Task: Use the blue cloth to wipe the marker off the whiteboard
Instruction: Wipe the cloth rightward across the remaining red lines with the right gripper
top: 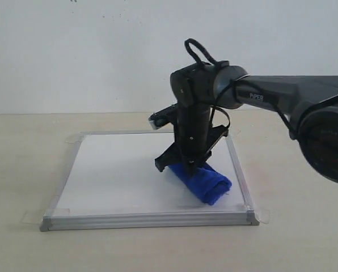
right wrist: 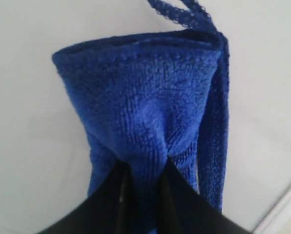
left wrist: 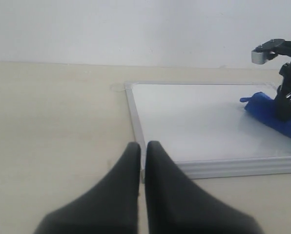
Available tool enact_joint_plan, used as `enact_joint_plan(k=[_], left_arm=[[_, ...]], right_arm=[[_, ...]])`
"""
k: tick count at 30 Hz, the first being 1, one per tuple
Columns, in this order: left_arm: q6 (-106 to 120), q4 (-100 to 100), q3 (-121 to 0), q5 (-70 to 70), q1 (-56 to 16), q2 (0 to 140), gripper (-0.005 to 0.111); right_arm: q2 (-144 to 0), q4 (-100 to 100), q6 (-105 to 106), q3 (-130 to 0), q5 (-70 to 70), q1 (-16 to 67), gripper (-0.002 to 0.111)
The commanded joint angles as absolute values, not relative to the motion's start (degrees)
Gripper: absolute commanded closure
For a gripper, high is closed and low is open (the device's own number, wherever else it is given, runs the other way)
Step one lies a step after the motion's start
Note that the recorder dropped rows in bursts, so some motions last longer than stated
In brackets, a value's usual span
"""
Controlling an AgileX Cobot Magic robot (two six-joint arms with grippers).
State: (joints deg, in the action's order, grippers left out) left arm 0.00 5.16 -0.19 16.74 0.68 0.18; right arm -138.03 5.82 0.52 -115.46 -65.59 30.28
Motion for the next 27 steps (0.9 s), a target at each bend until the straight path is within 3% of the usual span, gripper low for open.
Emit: enact_joint_plan(k=[1, 12, 19, 27], left_arm=[[0.0, 5.1, 0.0, 16.6, 0.6, 0.0, 0.103], [0.0, 5.1, 0.0, 16.6, 0.6, 0.0, 0.103], [0.0, 5.1, 0.0, 16.6, 0.6, 0.0, 0.103], [0.0, 5.1, 0.0, 16.6, 0.6, 0.0, 0.103]], right_arm=[[-137.0, 9.2, -0.7, -113.5, -70.0, 29.0, 0.108], [-136.5, 2.1, 14.2, -113.3, -70.0, 41.3, 0.108], [-136.5, 13.5, 6.5, -113.2, -70.0, 32.4, 0.108], [-135.8, 8.6, 2.0, -113.2, -70.0, 24.5, 0.108]])
